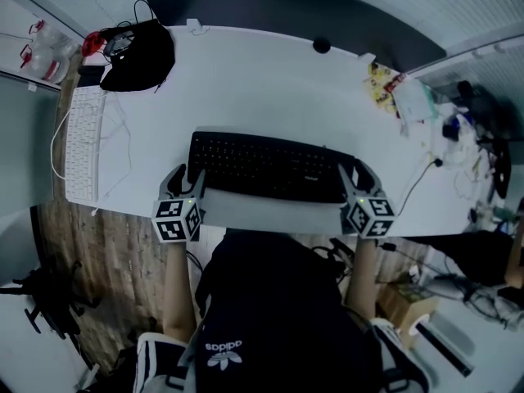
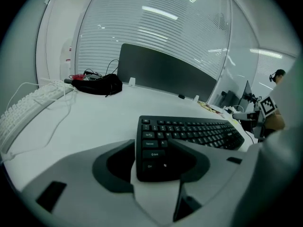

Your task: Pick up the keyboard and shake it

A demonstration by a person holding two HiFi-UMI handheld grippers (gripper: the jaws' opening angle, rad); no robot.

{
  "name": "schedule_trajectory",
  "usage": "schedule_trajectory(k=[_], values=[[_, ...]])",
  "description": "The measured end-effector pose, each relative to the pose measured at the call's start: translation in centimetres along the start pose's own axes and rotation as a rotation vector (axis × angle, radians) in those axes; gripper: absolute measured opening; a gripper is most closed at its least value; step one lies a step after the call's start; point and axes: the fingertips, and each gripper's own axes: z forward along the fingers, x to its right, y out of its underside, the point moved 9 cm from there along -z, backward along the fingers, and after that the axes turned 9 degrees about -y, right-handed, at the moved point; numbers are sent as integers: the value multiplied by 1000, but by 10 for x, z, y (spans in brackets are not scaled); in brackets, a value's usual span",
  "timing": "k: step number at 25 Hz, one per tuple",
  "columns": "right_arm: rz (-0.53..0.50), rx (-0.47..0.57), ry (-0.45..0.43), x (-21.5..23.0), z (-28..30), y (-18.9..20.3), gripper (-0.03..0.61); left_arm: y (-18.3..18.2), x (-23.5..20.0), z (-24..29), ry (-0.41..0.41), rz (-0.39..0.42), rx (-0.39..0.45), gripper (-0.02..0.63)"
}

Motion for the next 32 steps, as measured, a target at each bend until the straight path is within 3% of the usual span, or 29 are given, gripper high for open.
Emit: schedule_trajectory(k=[4,14,18,23,28,32], values=[[32,-37,12,9,7,6,202,3,-2,11,8,-13,-51,196],[143,-85,52,32,13,17,221,3,-5,15,8,-58,-85,201],[261,-102,3,45,16,30,224,3,-4,22,47,-90,-111,204],[236,-118,4,42,18,24,227,5,-8,24,76,-112,-114,207],[316,-120,-29,46,18,30,252,5,-8,24,70,-116,-110,209],[336,-102,-64,44,21,30,204,6,-7,23,67,-107,-100,207]])
